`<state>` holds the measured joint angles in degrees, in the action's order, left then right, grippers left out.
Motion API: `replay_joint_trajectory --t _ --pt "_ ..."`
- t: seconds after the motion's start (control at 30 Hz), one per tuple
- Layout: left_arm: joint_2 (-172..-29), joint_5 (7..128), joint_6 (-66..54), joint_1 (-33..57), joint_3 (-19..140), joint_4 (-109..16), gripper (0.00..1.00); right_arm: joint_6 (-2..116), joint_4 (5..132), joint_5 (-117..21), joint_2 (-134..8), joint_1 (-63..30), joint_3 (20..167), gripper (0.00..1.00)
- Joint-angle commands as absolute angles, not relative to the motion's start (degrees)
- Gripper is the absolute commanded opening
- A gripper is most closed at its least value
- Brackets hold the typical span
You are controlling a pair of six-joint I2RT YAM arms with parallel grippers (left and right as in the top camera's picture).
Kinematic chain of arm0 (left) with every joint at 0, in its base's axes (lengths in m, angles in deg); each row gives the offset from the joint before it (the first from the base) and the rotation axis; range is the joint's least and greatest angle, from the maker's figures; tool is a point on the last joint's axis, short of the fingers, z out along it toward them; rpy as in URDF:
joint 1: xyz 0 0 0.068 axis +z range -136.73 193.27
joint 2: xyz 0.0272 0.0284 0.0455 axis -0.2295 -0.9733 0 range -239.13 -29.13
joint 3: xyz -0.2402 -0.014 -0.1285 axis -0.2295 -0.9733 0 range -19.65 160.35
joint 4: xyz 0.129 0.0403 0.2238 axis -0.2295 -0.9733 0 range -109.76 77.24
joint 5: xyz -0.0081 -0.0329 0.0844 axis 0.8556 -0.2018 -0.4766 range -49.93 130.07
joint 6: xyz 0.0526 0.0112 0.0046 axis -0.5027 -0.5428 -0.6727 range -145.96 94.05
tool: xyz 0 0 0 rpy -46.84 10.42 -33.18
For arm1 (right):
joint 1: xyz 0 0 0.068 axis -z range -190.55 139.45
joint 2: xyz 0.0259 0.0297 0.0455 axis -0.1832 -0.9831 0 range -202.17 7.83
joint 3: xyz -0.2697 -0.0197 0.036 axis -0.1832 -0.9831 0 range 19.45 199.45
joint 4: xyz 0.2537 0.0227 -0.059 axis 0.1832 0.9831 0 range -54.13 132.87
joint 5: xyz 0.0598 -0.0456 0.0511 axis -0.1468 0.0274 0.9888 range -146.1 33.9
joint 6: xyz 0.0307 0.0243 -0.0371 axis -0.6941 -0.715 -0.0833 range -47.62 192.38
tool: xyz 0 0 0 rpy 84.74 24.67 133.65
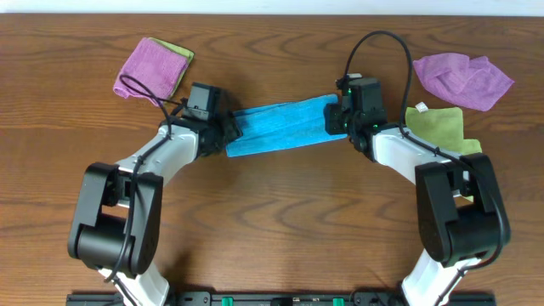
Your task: Fold the cloth
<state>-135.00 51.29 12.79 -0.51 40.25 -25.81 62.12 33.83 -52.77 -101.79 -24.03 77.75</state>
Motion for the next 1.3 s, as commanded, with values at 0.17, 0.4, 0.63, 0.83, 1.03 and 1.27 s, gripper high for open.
replay_joint_trajectory --t 0.17,0.4,0.63,0.83,1.03,1.27 --pt "-128.9 53.2 9.2 2.5 40.6 -26.2 0.86 62.2 39.3 -54.3 -94.5 -24.1 77.8 0.58" --pt "-126.6 60.8 10.8 2.2 40.6 -24.9 0.62 59.0 44.7 -55.7 -90.0 -23.7 77.8 0.66" --pt "-128.4 60.5 11.8 0.1 40.6 -22.5 0.14 51.1 45.7 -53.7 -91.2 -21.8 77.8 0.72" --pt "-133.3 60.5 13.0 -1.4 40.6 -20.5 0.10 50.4 43.2 -49.7 -94.6 -21.7 77.8 0.72" --pt "-138.0 59.4 13.3 -1.5 40.6 -18.4 0.10 45.4 38.7 -45.9 -98.3 -21.8 77.8 0.72" --pt "-139.7 58.7 13.3 -1.5 40.6 -18.4 0.10 40.6 34.2 -45.3 -101.9 -21.9 77.8 0.71"
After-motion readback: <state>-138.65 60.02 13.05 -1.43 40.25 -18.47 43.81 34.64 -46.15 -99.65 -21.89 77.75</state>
